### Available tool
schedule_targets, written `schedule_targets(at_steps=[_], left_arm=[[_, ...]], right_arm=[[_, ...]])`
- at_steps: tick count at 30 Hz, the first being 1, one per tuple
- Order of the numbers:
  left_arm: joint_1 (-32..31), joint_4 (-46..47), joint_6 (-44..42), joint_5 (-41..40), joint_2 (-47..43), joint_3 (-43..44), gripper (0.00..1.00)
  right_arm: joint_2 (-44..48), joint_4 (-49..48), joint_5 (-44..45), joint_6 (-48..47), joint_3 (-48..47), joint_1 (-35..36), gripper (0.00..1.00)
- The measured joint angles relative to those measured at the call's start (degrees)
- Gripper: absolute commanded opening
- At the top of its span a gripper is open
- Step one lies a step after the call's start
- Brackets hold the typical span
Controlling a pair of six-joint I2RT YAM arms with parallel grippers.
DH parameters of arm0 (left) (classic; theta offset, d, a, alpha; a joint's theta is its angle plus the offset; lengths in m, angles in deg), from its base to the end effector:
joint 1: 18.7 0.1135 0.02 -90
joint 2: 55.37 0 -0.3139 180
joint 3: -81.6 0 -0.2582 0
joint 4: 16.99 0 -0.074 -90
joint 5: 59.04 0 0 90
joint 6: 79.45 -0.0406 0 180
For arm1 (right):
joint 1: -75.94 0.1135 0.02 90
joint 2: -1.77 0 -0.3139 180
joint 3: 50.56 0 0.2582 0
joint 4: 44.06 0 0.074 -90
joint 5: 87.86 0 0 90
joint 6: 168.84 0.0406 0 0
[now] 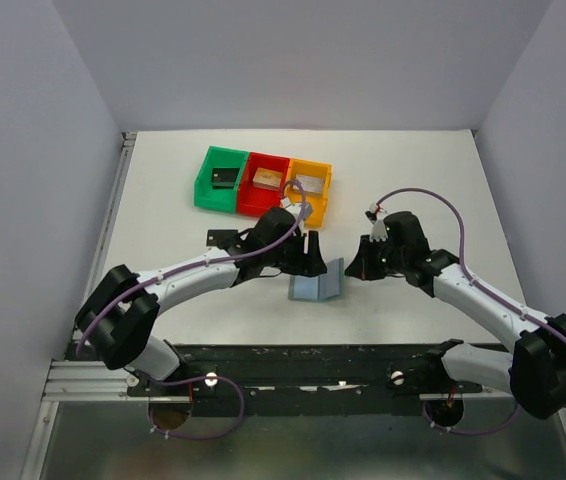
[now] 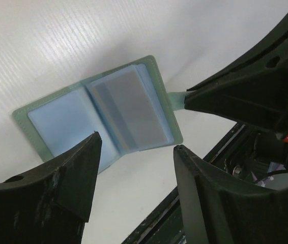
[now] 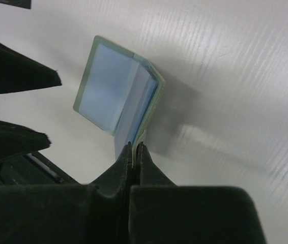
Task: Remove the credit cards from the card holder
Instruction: Remove the credit card from the card holder.
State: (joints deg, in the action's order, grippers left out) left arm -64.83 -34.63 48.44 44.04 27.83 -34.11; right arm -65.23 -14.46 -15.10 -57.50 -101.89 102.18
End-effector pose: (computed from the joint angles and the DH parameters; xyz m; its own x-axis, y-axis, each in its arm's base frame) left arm 0.2140 -0.2358 0.2739 -0.8343 0.0047 -0.5512 0.4001 0.6930 -0.5997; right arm 0.1968 0.1104 0.2526 -0.8153 -0.0144 -0.5789 -0.3357 0.8263 0.4522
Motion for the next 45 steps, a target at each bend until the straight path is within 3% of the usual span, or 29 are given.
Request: schedule_targets(at_steps=[8, 15, 45], left_arm=[[-0.98, -0.5, -1.68, -0.04, 8.11, 3.89, 0.67], [-1.33, -1.2, -2.71, -0.04, 11.78, 6.1, 0.71], [-2.49, -1.92, -4.04, -1.07, 14.45, 7.74, 0.7]], right_arm=[[0.15, -0.04, -1.31, -0.44, 0.04, 0.0, 0.0], [0.17, -0.15, -2.14, -0.44, 0.04, 0.0, 0.0], [0.26, -1.53, -4.76, -0.44, 0.04, 0.0, 0.0]])
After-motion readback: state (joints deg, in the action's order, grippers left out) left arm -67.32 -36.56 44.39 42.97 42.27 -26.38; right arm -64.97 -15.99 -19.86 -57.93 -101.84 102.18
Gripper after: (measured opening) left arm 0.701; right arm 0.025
